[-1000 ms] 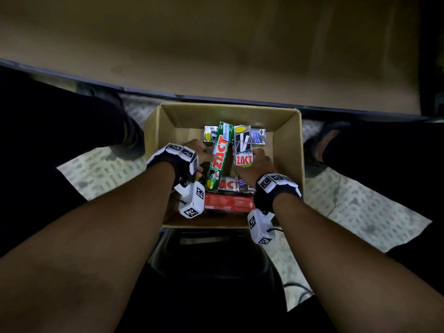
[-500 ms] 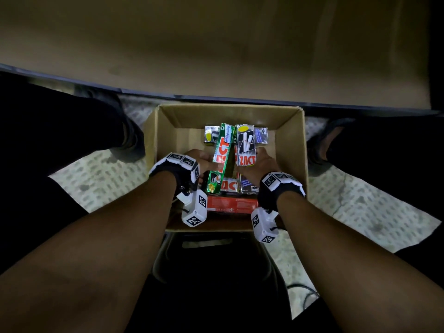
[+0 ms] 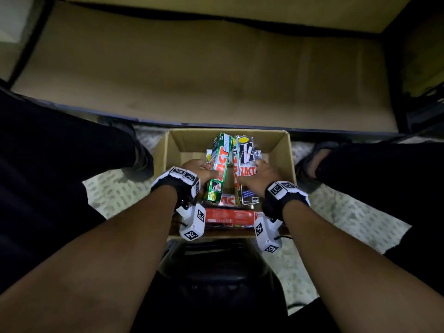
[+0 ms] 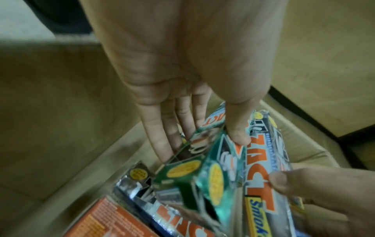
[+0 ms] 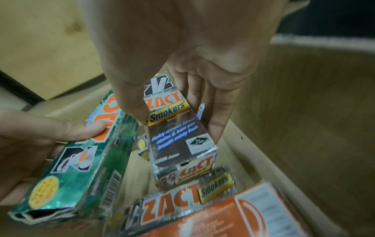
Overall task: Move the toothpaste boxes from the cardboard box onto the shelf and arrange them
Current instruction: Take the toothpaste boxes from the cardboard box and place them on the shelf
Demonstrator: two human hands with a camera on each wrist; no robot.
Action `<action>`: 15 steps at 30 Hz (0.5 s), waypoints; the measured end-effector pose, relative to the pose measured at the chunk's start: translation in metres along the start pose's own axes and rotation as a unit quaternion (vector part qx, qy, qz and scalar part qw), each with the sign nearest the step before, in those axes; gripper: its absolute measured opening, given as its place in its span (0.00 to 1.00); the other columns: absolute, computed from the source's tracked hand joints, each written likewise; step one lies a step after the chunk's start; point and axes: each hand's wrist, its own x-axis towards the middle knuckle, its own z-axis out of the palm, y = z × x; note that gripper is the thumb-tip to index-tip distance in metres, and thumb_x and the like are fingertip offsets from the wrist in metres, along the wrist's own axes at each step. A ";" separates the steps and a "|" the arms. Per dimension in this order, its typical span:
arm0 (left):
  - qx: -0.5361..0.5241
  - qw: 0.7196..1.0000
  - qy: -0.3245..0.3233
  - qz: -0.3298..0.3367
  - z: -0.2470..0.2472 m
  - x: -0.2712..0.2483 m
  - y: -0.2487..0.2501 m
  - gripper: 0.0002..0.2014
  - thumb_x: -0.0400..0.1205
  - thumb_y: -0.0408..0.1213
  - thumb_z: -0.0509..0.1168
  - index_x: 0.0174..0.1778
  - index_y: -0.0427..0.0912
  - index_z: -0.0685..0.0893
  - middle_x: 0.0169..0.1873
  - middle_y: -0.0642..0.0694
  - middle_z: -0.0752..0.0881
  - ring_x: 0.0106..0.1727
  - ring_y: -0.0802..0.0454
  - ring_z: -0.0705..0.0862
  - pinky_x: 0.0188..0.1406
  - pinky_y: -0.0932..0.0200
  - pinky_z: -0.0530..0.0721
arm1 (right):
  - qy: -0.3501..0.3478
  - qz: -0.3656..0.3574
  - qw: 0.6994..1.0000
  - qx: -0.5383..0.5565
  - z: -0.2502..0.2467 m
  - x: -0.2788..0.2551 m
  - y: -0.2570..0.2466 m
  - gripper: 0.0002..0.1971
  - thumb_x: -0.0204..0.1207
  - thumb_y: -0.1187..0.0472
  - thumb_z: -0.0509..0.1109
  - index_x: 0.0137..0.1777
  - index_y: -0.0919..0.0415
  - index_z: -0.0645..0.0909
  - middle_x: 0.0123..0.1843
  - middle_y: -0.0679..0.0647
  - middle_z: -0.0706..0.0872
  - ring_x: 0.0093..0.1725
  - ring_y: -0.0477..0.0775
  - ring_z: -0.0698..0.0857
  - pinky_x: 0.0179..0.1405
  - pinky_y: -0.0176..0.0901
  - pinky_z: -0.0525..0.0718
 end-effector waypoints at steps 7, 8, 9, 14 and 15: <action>0.014 0.995 0.032 0.094 -0.011 -0.051 0.030 0.27 0.66 0.63 0.77 0.51 0.49 0.84 0.49 0.50 0.87 0.50 0.49 0.87 0.54 0.43 0.88 | 0.032 -0.032 0.998 0.042 -0.026 -0.035 -0.016 0.27 0.64 0.46 0.81 0.63 0.46 0.78 0.52 0.40 0.88 0.48 0.43 0.87 0.50 0.44 0.89; 0.016 0.993 0.040 0.108 -0.013 -0.057 0.035 0.25 0.67 0.62 0.77 0.51 0.48 0.83 0.49 0.50 0.87 0.50 0.49 0.87 0.53 0.44 0.88 | 0.037 -0.041 0.998 0.043 -0.031 -0.042 -0.020 0.27 0.65 0.46 0.81 0.62 0.46 0.77 0.52 0.40 0.88 0.47 0.42 0.87 0.46 0.42 0.88; 0.020 0.991 0.048 0.121 -0.014 -0.063 0.039 0.24 0.69 0.60 0.76 0.52 0.48 0.82 0.49 0.50 0.87 0.49 0.50 0.87 0.51 0.46 0.89 | 0.040 -0.051 0.997 0.046 -0.036 -0.050 -0.024 0.26 0.66 0.46 0.81 0.63 0.46 0.76 0.52 0.40 0.88 0.46 0.41 0.87 0.42 0.39 0.87; 0.030 0.977 0.104 0.182 -0.027 -0.100 0.071 0.23 0.72 0.63 0.72 0.52 0.50 0.81 0.48 0.54 0.85 0.46 0.57 0.84 0.37 0.58 0.81 | 0.082 -0.107 0.989 0.055 -0.063 -0.086 -0.051 0.25 0.65 0.48 0.81 0.62 0.49 0.79 0.49 0.42 0.89 0.43 0.39 0.88 0.32 0.31 0.81; 0.034 0.973 0.115 0.196 -0.030 -0.108 0.078 0.24 0.72 0.64 0.71 0.52 0.50 0.81 0.47 0.54 0.85 0.46 0.57 0.83 0.36 0.59 0.78 | 0.092 -0.118 0.987 0.056 -0.069 -0.093 -0.057 0.25 0.65 0.48 0.81 0.62 0.49 0.79 0.49 0.42 0.89 0.43 0.39 0.88 0.33 0.32 0.82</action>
